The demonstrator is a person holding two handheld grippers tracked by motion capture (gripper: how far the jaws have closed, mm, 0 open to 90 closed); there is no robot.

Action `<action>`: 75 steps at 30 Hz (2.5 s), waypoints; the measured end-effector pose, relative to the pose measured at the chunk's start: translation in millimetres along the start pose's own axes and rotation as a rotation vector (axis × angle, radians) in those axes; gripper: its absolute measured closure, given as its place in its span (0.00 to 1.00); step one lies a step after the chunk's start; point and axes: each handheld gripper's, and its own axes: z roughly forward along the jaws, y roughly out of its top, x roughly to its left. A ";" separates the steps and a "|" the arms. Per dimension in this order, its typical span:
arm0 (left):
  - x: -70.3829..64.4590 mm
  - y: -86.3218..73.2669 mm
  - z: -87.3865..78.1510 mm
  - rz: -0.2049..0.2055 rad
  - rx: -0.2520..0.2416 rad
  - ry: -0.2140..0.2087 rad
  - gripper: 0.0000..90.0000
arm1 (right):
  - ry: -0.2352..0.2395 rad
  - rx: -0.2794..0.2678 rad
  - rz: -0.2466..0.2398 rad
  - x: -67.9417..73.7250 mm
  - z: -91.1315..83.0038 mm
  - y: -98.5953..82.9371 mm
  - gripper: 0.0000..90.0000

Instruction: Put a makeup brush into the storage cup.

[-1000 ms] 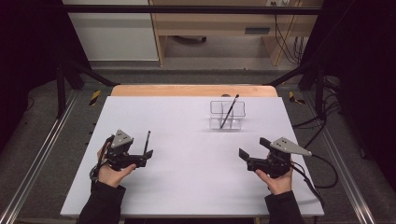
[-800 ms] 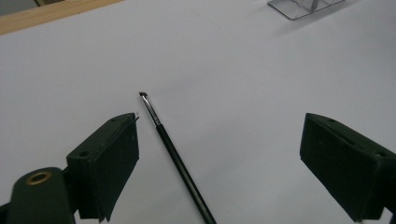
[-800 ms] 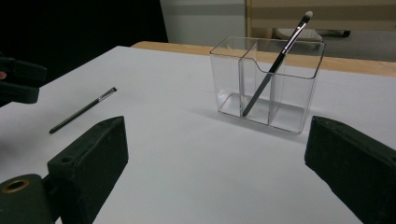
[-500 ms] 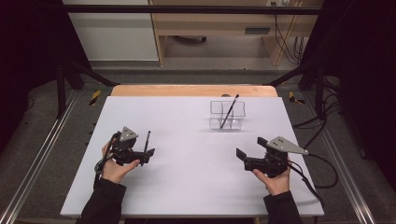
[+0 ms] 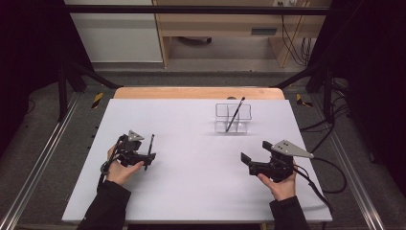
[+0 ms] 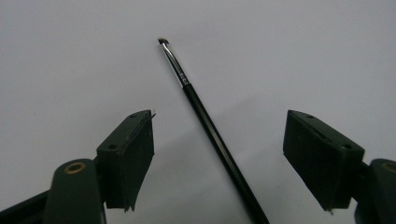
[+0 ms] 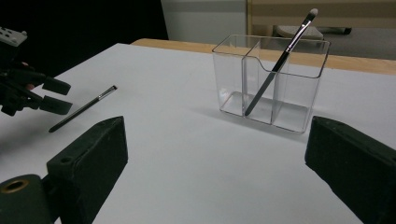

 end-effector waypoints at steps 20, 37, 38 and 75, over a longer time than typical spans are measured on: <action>-2.7 -3.0 10.3 0.010 0.055 -0.034 0.61 | -0.005 0.027 -0.014 1.5 5.0 -3.3 0.07; -6.0 -4.5 13.5 -0.007 0.076 -0.027 0.76 | -0.005 0.037 -0.018 2.2 6.8 -4.5 0.07; -5.5 -4.8 13.4 -0.006 0.076 -0.026 0.77 | -0.006 0.039 -0.018 2.3 6.9 -4.6 0.07; -5.6 -5.1 9.9 0.034 0.094 -0.084 0.85 | -0.002 0.052 -0.024 3.3 9.8 -6.6 0.07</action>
